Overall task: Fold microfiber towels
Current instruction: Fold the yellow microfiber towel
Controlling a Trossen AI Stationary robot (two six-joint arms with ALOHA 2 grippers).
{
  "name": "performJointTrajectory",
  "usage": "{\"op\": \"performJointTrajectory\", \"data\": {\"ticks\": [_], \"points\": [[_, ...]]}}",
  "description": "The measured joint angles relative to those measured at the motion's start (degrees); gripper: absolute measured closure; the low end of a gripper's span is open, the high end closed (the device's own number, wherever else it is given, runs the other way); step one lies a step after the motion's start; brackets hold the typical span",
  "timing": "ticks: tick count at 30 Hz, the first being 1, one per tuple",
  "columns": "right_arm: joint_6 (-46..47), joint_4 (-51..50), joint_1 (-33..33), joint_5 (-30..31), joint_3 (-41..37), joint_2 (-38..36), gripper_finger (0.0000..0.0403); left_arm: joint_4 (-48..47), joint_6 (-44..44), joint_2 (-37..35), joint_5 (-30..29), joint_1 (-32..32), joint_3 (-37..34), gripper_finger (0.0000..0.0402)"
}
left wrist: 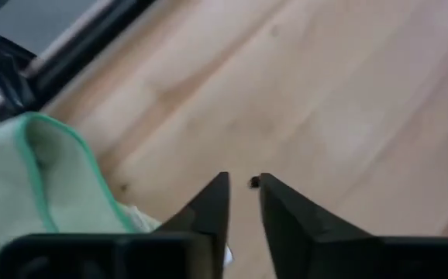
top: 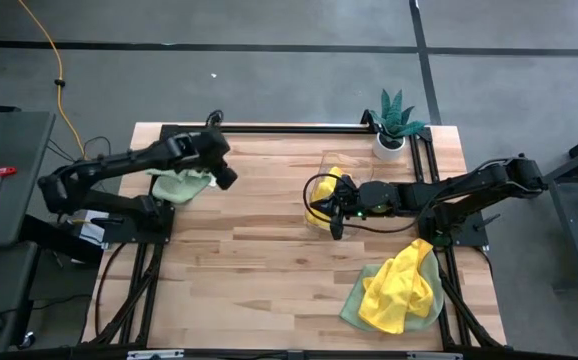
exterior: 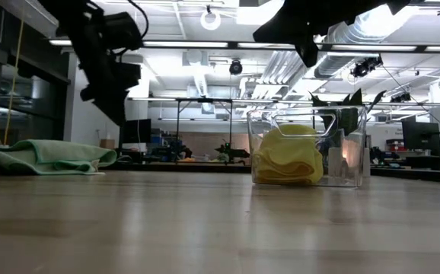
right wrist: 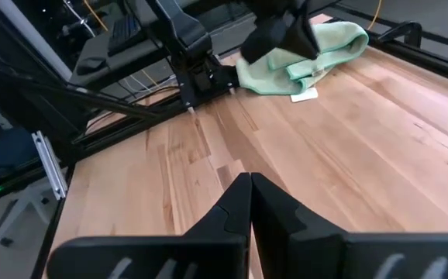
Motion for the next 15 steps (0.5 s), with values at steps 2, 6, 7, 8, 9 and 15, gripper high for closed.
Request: {"op": "performJointTrajectory", "data": {"ticks": [2, 6, 7, 8, 9, 15], "points": [[0.21, 0.0, 0.0, 0.01, 0.0, 0.0, 0.0402, -0.83, 0.0, 1.13, -0.18, 1.18, 2.91, 0.0309], [0.22, 0.0, 0.0, 0.0, 0.0, 0.0, 0.0402, -3.13, 0.0, 1.58, -0.18, 3.02, 9.09, 0.0245], [0.22, 0.03, 0.0, 0.0, 0.0, 0.0, 0.0402, -3.77, 0.0, 1.53, 0.27, 3.3, 10.5, 0.023], [0.22, 0.28, 0.0, 0.0, 0.0, 0.0, 0.0402, -4.57, -0.11, 1.38, 1.28, 3.5, 11.96, 0.0215], [0.22, 1.0, 0.0, -0.04, 0.0, 0.0, 0.0402, -5.33, -0.79, 1.09, 2.71, 3.74, 13.33, 0.0203], [3.5, 11.09, 0.08, -9.79, 0.83, -0.02, 0.0402, 2.6, -7.24, -6.48, 17.89, -0.56, 12.06, 0.017]]}}
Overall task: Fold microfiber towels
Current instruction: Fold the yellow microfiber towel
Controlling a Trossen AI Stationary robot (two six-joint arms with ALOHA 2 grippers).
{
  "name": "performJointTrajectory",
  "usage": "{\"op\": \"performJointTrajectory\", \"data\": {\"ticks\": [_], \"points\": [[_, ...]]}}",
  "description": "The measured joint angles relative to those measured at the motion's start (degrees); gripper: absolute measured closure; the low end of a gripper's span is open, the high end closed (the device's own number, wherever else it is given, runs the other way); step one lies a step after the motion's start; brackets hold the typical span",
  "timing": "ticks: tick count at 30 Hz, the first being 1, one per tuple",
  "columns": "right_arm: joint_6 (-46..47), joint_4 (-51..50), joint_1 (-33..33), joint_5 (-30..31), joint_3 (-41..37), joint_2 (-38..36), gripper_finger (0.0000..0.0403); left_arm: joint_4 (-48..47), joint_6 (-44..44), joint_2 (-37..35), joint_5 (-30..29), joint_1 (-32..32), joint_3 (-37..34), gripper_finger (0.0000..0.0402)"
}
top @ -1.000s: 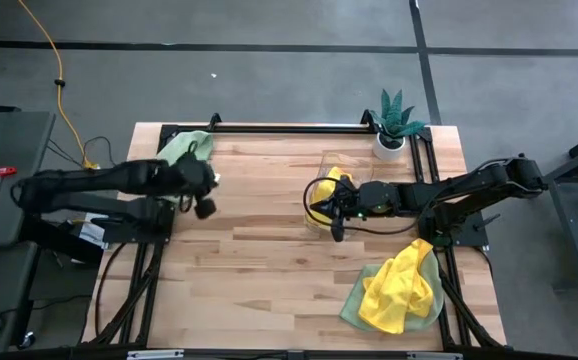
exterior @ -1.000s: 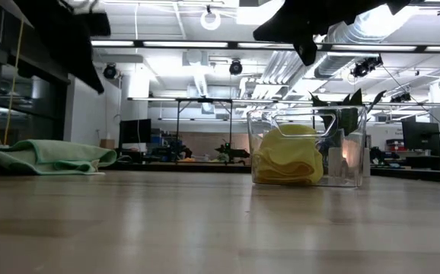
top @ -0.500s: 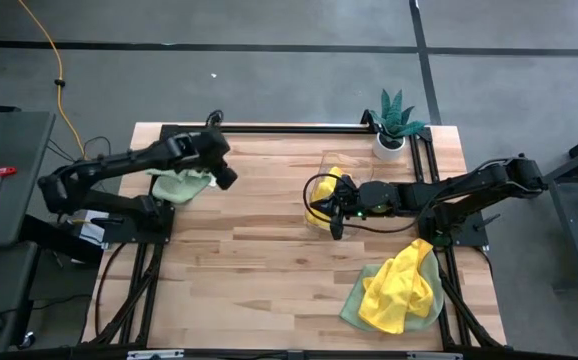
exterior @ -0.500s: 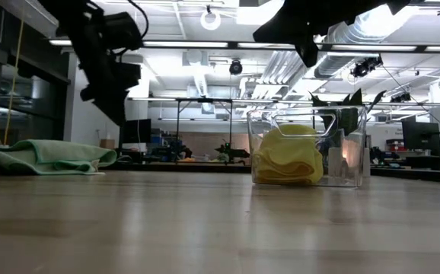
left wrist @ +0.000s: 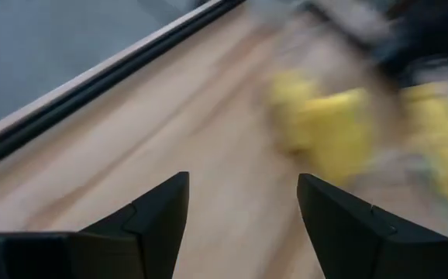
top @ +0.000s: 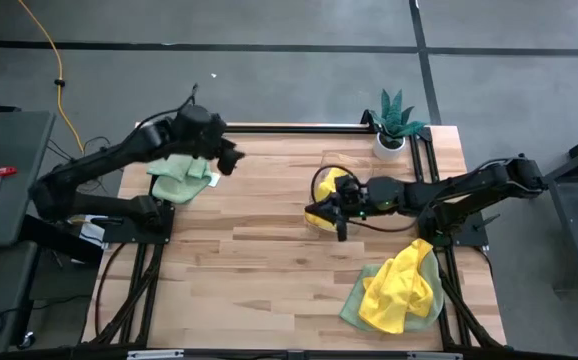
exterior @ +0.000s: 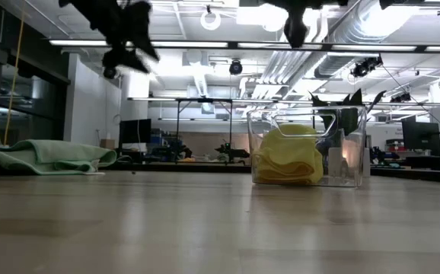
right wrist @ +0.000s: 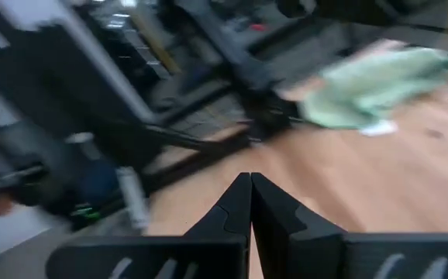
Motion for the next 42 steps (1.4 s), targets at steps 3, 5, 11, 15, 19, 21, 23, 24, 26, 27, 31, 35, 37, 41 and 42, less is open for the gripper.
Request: {"op": "performJointTrajectory", "data": {"ticks": [3, 5, 11, 15, 19, 21, 23, 24, 26, 27, 31, 35, 37, 41, 42], "points": [[-0.46, -5.89, 1.6, -3.94, 3.95, -0.02, 0.0402, 9.91, -4.31, -6.01, -0.16, -7.13, -4.83, 0.0173], [-2.33, -16.91, 3.4, -4.27, 8.08, -0.01, 0.0402, 17.16, -6.94, -9.71, -2.37, -12.73, -8.78, 0.0177], [-1.02, -47.93, 8.83, -3.77, 19.07, 3.54, 0.0403, 32.62, -10.85, -15.86, -11.63, -28.75, -18.41, 0.0192], [5.75, -53.77, 12.13, -6.03, 19.99, 5.6, 0.0403, 36.91, -10.99, -15.4, -17.98, -36.66, -21.38, 0.0199], [12.99, -58.05, 14.26, -8.54, 20.04, 7.61, 0.0399, 36.91, -10.94, -12.78, -20.1, -41.2, -21.61, 0.0201], [16.58, -62.68, 14.86, -12.0, 20.04, 8.71, 0.0387, 38.43, -11.02, -11.56, -20.15, -42.5, -21.63, 0.0201], [18.78, -66.55, 15.97, -16.37, 20.04, 9.87, 0.0365, 39.86, -11.85, -10.58, -20.12, -43.42, -21.6, 0.0201], [19.51, -68.66, 16.94, -18.14, 20.04, 10.43, 0.0351, 40.81, -11.98, -10.22, -20.12, -43.7, -21.65, 0.0201], [21.57, -71.19, 19.65, -20.47, 20.04, 11.42, 0.0317, 43.59, -11.92, -9.26, -20.12, -43.94, -21.56, 0.0202], [22.77, -71.07, 21.3, -21.18, 20.04, 11.91, 0.03, 43.99, -11.92, -9.14, -20.12, -43.94, -21.58, 0.0202], [30.0, -70.61, 28.29, -24.95, 20.04, 14.48, 0.0237, 46.12, -11.91, -8.56, -20.16, -43.94, -21.54, 0.0202], [40.5, -70.64, 34.39, -27.9, 20.04, 18.1, 0.0199, 46.01, -11.91, -8.56, -20.25, -43.94, -21.59, 0.0202], [45.39, -69.52, 36.47, -29.11, 20.04, 20.19, 0.0191, 45.96, -11.91, -8.56, -20.25, -43.92, -21.59, 0.0202], [50.94, -65.64, 38.93, -30.86, 20.04, 24.63, 0.0187, 45.96, -11.91, -8.56, -20.25, -43.9, -21.59, 0.0202], [52.47, -64.92, 39.24, -31.2, 20.04, 25.62, 0.0187, 45.98, -11.91, -8.56, -20.26, -43.9, -21.59, 0.0202]]}}
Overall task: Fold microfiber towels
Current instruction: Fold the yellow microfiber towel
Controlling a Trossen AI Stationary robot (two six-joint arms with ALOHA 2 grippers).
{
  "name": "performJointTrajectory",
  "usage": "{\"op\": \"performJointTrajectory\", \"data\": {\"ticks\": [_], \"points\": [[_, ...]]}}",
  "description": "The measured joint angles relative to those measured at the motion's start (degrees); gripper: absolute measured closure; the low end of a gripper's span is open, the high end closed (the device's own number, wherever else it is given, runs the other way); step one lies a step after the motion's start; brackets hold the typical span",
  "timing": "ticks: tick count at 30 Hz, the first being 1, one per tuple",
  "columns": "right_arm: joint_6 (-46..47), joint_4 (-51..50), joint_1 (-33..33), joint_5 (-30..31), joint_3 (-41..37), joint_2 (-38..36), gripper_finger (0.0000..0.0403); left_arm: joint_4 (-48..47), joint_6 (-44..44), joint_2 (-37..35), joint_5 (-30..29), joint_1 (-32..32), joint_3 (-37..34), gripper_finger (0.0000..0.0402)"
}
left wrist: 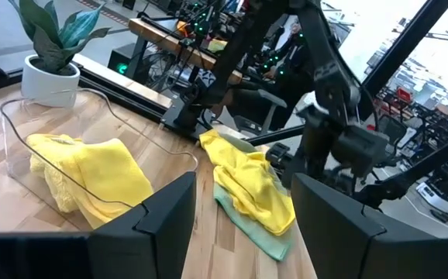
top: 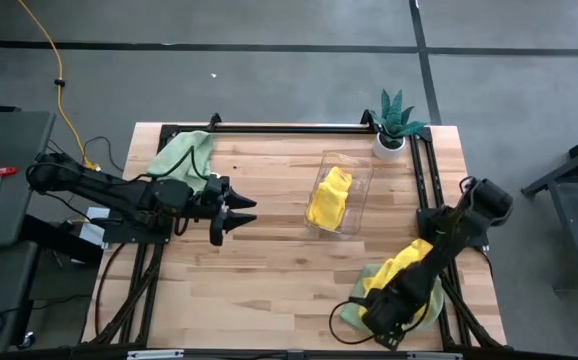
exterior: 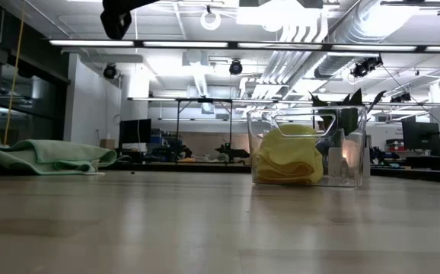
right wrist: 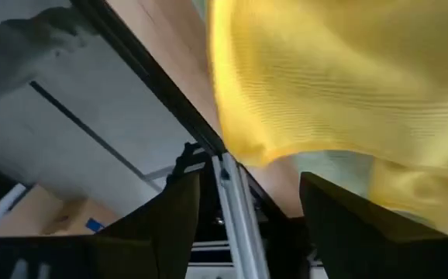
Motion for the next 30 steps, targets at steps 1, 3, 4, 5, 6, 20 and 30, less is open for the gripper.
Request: {"op": "performJointTrajectory", "data": {"ticks": [1, 3, 4, 5, 6, 20, 30], "points": [[1.6, 0.17, 0.18, -0.33, 0.0, 0.91, 0.0187, -0.01, 0.0, 0.0, 0.0, 0.0, 0.0, 0.0202], [4.26, 0.57, 0.24, -1.59, 0.0, 2.54, 0.0187, 0.0, 0.0, 0.0, 0.01, 0.0, 0.0, 0.0202], [5.12, 1.02, 0.22, -2.3, 0.0, 3.24, 0.0187, 0.0, 0.0, 0.0, 0.01, 0.0, 0.0, 0.0202], [5.83, 1.29, 0.22, -2.62, 0.0, 3.8, 0.0187, 0.0, -0.02, 0.0, 0.0, 0.0, 0.0, 0.0202], [6.45, 1.61, 0.22, -2.67, 0.0, 4.21, 0.0187, 0.0, -0.02, 0.0, 0.01, 0.0, 0.0, 0.0202], [12.46, 2.79, 0.09, -1.58, 0.0, 4.54, 0.027, 0.02, -0.02, 0.0, 0.01, 0.01, 0.0, 0.0202], [14.23, 2.73, 0.09, -0.56, 0.0, 4.54, 0.0312, 0.0, 0.02, 0.0, 0.01, 0.01, 0.0, 0.0202]]}}
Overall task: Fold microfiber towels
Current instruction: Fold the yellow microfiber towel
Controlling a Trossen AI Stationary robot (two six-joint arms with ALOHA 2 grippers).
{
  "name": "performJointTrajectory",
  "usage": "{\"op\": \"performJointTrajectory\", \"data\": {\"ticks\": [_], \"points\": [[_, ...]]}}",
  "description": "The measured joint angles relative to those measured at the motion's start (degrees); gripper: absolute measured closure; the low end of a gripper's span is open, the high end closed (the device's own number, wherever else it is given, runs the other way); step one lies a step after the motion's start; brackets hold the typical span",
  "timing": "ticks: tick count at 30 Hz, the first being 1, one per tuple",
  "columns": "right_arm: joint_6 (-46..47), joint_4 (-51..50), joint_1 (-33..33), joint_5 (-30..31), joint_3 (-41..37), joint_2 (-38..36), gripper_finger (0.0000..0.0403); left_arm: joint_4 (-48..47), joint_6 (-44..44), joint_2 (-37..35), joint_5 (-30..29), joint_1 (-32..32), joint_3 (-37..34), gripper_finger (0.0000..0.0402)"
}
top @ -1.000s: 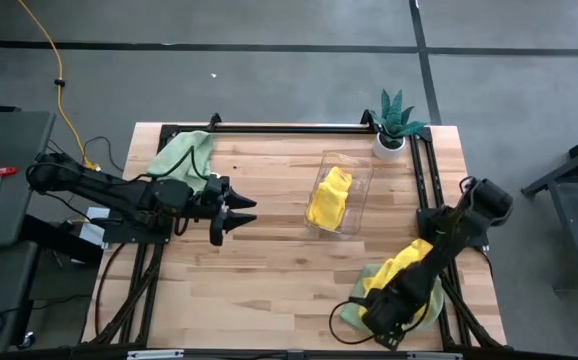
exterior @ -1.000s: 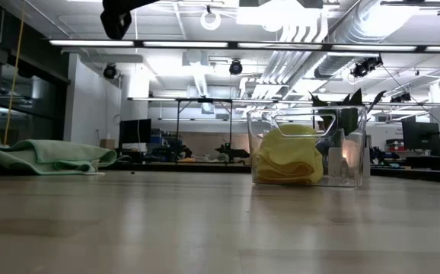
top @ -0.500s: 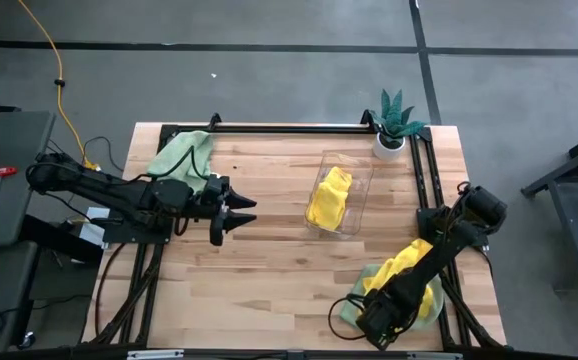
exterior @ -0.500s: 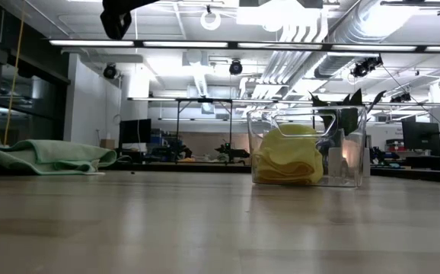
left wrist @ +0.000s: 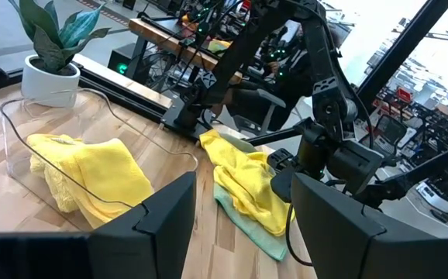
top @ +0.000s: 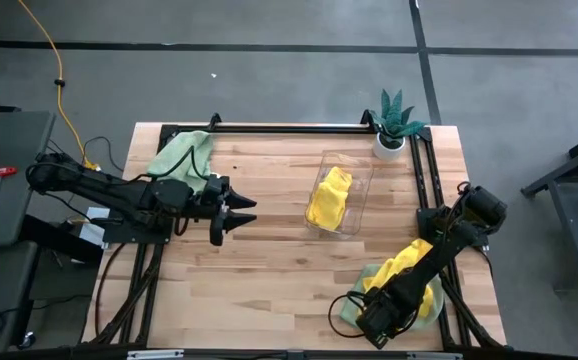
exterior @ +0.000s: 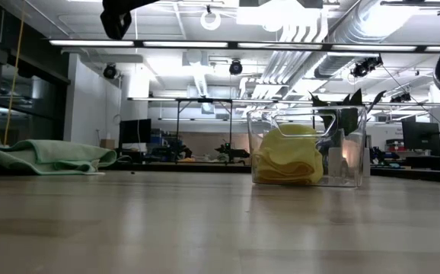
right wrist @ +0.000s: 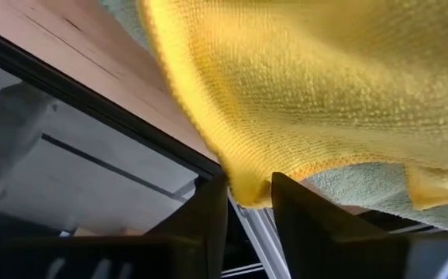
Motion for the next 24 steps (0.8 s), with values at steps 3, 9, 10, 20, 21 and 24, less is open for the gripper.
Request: {"op": "performJointTrajectory", "data": {"ticks": [3, 9, 10, 20, 21, 24], "points": [[-0.34, -0.45, -0.02, -0.35, 0.0, 0.0, 0.0321, 0.0, 0.0, 0.0, 0.0, -0.01, 0.0, 0.0202], [-6.39, -0.36, -0.03, -3.38, 0.0, -1.16, 0.0395, 0.0, 0.02, 0.0, 0.0, 0.02, 0.0, 0.0202], [-7.39, -0.29, -0.18, -3.41, 0.01, -2.11, 0.0394, 0.0, 0.02, 0.0, 0.0, 0.02, 0.0, 0.0202], [-20.6, -2.65, -7.48, 11.39, 6.66, -21.05, 0.0402, 0.04, 0.08, 0.0, 0.02, 0.13, 0.02, 0.0202], [-22.8, -2.76, -8.4, 14.35, 8.13, -22.97, 0.0402, 0.24, 0.45, 0.0, 0.02, 0.13, 0.02, 0.0202], [-28.87, -5.0, -11.48, 22.9, 13.41, -27.02, 0.0402, 1.51, 2.29, 0.0, 0.03, 0.13, 0.02, 0.0202]]}}
